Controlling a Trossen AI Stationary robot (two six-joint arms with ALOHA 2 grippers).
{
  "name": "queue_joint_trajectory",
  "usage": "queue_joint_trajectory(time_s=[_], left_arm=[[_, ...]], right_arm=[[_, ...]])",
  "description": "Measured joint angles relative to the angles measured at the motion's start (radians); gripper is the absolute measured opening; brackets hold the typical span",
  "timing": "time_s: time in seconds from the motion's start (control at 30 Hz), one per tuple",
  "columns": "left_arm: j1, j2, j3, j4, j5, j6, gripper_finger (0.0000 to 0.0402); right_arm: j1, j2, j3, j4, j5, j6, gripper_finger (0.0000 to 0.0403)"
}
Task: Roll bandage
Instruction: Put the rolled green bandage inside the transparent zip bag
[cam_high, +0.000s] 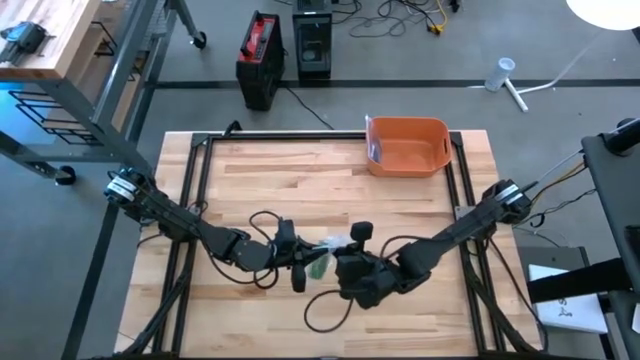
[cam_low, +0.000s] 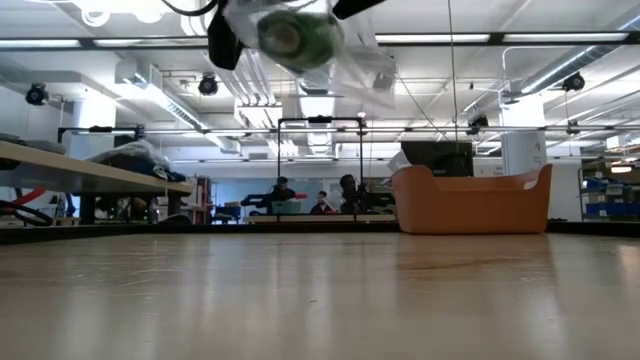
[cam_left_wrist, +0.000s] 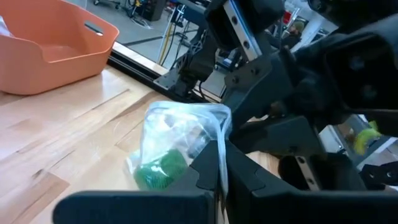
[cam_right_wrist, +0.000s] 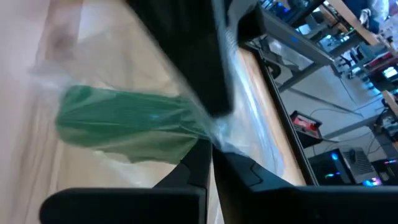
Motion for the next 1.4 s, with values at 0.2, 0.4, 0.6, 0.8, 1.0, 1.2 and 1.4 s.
queue_joint_trajectory(time_s=[0.2,0.4,0.6,0.8,1.0,1.2,1.4], left_arm=[[0.000,0.000,0.006,-0.002,-0.017,0.003,0.0000],[0.003,0.000,0.006,-0.003,-0.033,0.004,0.0000],[0.004,0.000,0.020,0.008,-0.045,0.004,0.0000],[-0.015,0.001,0.053,0.052,-0.015,0.049,0.0000],[-0.041,-0.002,0.063,0.100,-0.014,0.105,0.0000],[-0.042,-0.001,0.059,0.091,-0.022,0.106,0.0000],[-0.042,-0.001,0.054,0.078,-0.073,0.106,0.0000]], right_arm=[[0.018,-0.007,0.002,0.016,-0.006,-0.019,0.0013],[0.055,-0.052,0.005,0.023,-0.005,-0.016,0.0013],[0.047,-0.058,0.001,0.054,0.005,-0.026,0.0013],[-0.006,0.005,-0.015,0.058,0.002,-0.012,0.0013],[-0.049,0.053,-0.031,0.057,0.003,0.017,0.0013],[-0.022,0.024,-0.024,0.044,0.002,0.018,0.0013],[0.034,-0.017,-0.001,0.051,-0.009,-0.014,0.0013]])
